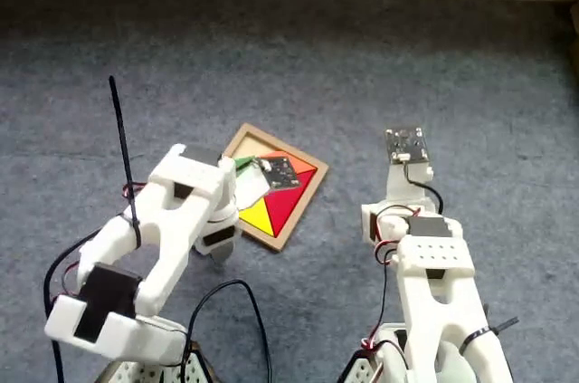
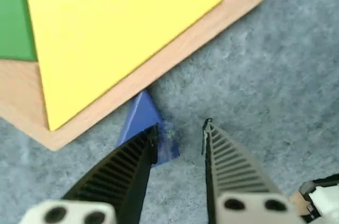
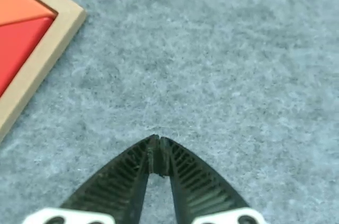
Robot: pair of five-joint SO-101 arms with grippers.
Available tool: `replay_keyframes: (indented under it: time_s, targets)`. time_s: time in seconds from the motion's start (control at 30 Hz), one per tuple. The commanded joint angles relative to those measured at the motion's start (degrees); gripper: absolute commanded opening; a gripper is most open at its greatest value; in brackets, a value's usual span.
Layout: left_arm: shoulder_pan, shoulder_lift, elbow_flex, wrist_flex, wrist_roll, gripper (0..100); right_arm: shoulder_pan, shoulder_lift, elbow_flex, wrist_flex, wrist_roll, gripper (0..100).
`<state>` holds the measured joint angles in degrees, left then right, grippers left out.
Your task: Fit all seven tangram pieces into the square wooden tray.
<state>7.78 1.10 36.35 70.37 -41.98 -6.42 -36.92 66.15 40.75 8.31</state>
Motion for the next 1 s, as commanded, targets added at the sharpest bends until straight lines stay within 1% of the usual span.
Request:
replay_keyframes:
  time_s: [0.0,0.3,0.37,0.53,0.63,0.73,0.83,0.97]
  targets:
    - [-3.56,1.01,-3.74,-0.53,-0.62,16,0.66,-1.63,-0.22,-1.10,-0.35,0.9]
    - [-4.62,1.01,-8.75,5.89,-0.70,16,0.66,-1.63,-0.22,-1.10,-0.26,0.9]
    - [-5.14,1.01,-9.10,5.63,-0.79,16,0.66,-1.63,-0.22,-1.10,-0.26,0.9]
    - [-6.55,1.71,-8.13,5.63,-5.54,16,0.66,-1.63,-0.22,-1.10,-0.26,0.9]
    - [-6.81,1.71,-5.76,5.01,-5.54,17,0.66,-1.63,-0.22,-1.10,-0.26,0.9]
    - [-6.81,1.71,-3.21,1.93,-5.54,17,0.66,-1.63,-0.22,-1.10,-0.26,0.9]
    - [-6.81,1.71,-2.95,1.49,-5.45,17,0.66,-1.63,-0.22,-1.10,-0.26,0.9]
    - [-6.81,1.71,-3.03,1.05,-5.10,19,0.66,-1.63,-0.22,-1.10,-0.26,0.9]
